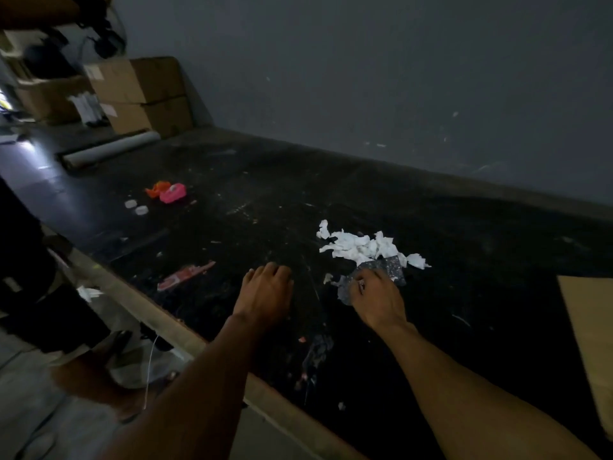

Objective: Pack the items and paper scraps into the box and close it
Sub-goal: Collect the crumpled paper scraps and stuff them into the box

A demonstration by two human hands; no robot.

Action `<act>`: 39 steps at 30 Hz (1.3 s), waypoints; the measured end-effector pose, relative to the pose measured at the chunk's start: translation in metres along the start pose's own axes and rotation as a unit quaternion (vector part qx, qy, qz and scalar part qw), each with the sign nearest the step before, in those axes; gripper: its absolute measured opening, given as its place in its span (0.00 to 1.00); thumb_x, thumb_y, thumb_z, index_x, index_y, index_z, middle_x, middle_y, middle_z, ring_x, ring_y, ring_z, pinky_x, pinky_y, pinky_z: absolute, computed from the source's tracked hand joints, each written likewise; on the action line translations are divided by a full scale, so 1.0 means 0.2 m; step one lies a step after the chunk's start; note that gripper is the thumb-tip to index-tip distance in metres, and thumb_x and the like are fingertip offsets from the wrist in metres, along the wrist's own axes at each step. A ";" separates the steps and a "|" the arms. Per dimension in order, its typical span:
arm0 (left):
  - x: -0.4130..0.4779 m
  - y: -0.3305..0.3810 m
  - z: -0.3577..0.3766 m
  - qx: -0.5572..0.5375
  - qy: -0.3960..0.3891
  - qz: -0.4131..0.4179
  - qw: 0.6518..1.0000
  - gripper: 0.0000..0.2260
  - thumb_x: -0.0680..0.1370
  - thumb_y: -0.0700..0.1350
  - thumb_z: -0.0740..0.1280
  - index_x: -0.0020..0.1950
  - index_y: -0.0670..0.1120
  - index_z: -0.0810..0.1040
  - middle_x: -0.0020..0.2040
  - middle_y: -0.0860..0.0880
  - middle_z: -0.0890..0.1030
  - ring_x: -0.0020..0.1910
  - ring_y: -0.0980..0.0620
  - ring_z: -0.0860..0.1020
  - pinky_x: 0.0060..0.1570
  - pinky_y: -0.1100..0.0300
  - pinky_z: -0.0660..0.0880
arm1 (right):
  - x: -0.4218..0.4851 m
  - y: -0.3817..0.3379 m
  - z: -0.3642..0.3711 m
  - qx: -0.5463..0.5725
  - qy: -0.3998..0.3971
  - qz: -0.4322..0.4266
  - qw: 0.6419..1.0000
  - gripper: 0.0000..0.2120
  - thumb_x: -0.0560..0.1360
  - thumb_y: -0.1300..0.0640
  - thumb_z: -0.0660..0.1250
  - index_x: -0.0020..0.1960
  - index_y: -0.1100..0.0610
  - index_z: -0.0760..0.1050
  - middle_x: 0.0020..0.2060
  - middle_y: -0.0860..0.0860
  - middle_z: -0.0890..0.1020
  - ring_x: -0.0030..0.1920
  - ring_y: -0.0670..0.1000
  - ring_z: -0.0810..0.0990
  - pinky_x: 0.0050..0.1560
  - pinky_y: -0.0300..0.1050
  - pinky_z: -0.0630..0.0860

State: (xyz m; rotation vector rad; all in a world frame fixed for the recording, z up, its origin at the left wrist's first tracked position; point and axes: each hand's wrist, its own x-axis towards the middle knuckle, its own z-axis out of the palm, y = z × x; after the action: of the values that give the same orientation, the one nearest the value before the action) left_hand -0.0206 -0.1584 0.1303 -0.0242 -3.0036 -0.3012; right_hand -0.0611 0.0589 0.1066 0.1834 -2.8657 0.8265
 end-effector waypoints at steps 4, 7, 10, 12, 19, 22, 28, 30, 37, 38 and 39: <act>0.25 0.05 0.10 -0.013 0.001 0.013 1.000 0.14 0.81 0.52 0.56 0.62 0.49 0.73 0.61 0.46 0.75 0.58 0.46 0.75 0.61 0.49 0.70 | 0.19 0.10 0.08 0.003 -0.013 0.021 1.000 0.08 0.78 0.50 0.61 0.52 0.53 0.75 0.54 0.52 0.75 0.53 0.51 0.75 0.53 0.53 0.77; 0.36 0.11 0.21 -0.022 -0.040 0.057 0.997 0.14 0.80 0.52 0.59 0.64 0.49 0.72 0.61 0.46 0.74 0.58 0.46 0.75 0.57 0.50 0.71 | 0.25 0.20 0.14 -0.018 -0.011 0.062 0.998 0.08 0.78 0.52 0.61 0.53 0.54 0.76 0.56 0.54 0.76 0.54 0.54 0.76 0.53 0.52 0.78; 0.45 0.15 0.34 -0.030 -0.075 0.091 0.993 0.15 0.78 0.52 0.61 0.63 0.48 0.72 0.61 0.46 0.74 0.59 0.45 0.74 0.57 0.49 0.73 | 0.27 0.30 0.20 -0.024 -0.009 0.112 0.993 0.10 0.77 0.54 0.63 0.56 0.55 0.76 0.57 0.58 0.76 0.56 0.59 0.76 0.55 0.52 0.76; 0.51 0.17 0.43 -0.032 -0.095 0.108 0.989 0.17 0.77 0.52 0.63 0.63 0.47 0.72 0.59 0.46 0.73 0.58 0.44 0.74 0.56 0.49 0.73 | 0.30 0.36 0.22 -0.020 -0.011 0.153 0.988 0.13 0.76 0.55 0.64 0.59 0.55 0.75 0.59 0.60 0.75 0.57 0.62 0.75 0.57 0.54 0.75; 0.70 0.20 0.71 -0.060 -0.167 0.146 0.973 0.25 0.73 0.58 0.67 0.63 0.47 0.66 0.61 0.44 0.70 0.60 0.42 0.70 0.55 0.47 0.73 | 0.41 0.42 0.31 -0.041 0.011 0.227 0.973 0.20 0.76 0.53 0.65 0.67 0.44 0.69 0.61 0.59 0.70 0.58 0.62 0.73 0.59 0.55 0.74; 0.78 0.20 0.82 -0.040 -0.181 0.174 0.967 0.25 0.74 0.58 0.66 0.64 0.46 0.65 0.60 0.44 0.70 0.61 0.41 0.70 0.55 0.48 0.72 | 0.50 0.41 0.35 -0.045 -0.029 0.255 0.965 0.25 0.78 0.47 0.63 0.72 0.37 0.60 0.70 0.59 0.58 0.68 0.62 0.64 0.66 0.61 0.68; 0.87 0.12 0.98 -0.103 -0.215 0.205 0.949 0.18 0.78 0.55 0.62 0.63 0.45 0.70 0.60 0.43 0.70 0.60 0.40 0.70 0.56 0.49 0.70 | 0.59 0.45 0.48 -0.103 -0.115 0.273 0.950 0.27 0.74 0.33 0.59 0.72 0.33 0.58 0.77 0.56 0.44 0.74 0.66 0.50 0.71 0.68 0.55; 0.89 0.08 1.03 -0.089 -0.182 0.221 0.954 0.12 0.79 0.52 0.59 0.57 0.46 0.74 0.55 0.46 0.73 0.55 0.43 0.73 0.52 0.53 0.70 | 0.57 0.47 0.53 -0.081 -0.093 0.267 0.956 0.24 0.74 0.35 0.63 0.66 0.43 0.70 0.76 0.58 0.51 0.74 0.65 0.53 0.72 0.65 0.56; 0.87 0.05 0.98 -0.191 -0.120 0.171 0.959 0.07 0.76 0.37 0.59 0.53 0.40 0.73 0.52 0.40 0.75 0.45 0.40 0.76 0.45 0.49 0.73 | 0.50 0.43 0.66 0.018 0.093 0.222 0.971 0.11 0.70 0.65 0.69 0.38 0.55 0.67 0.49 0.57 0.76 0.53 0.57 0.74 0.52 0.53 0.75; 0.87 0.05 0.97 -0.200 -0.116 0.178 0.956 0.09 0.76 0.38 0.57 0.53 0.41 0.73 0.51 0.40 0.76 0.46 0.40 0.76 0.46 0.48 0.73 | 0.50 0.41 0.66 0.025 0.098 0.232 0.967 0.11 0.70 0.67 0.66 0.38 0.55 0.66 0.45 0.55 0.75 0.49 0.55 0.74 0.48 0.51 0.74; 0.86 0.05 0.96 -0.212 -0.114 0.183 0.953 0.11 0.75 0.41 0.54 0.52 0.42 0.73 0.49 0.41 0.76 0.45 0.40 0.76 0.46 0.48 0.73 | 0.50 0.41 0.66 0.033 0.100 0.245 0.964 0.11 0.70 0.68 0.64 0.40 0.55 0.66 0.43 0.53 0.74 0.47 0.53 0.73 0.46 0.49 0.73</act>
State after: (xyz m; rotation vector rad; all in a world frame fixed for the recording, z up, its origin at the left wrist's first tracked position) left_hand -0.2149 -0.1091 -0.0329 -0.6885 -2.9984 -0.9445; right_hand -0.1861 0.0503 -0.0277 -0.5914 -2.7191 0.9529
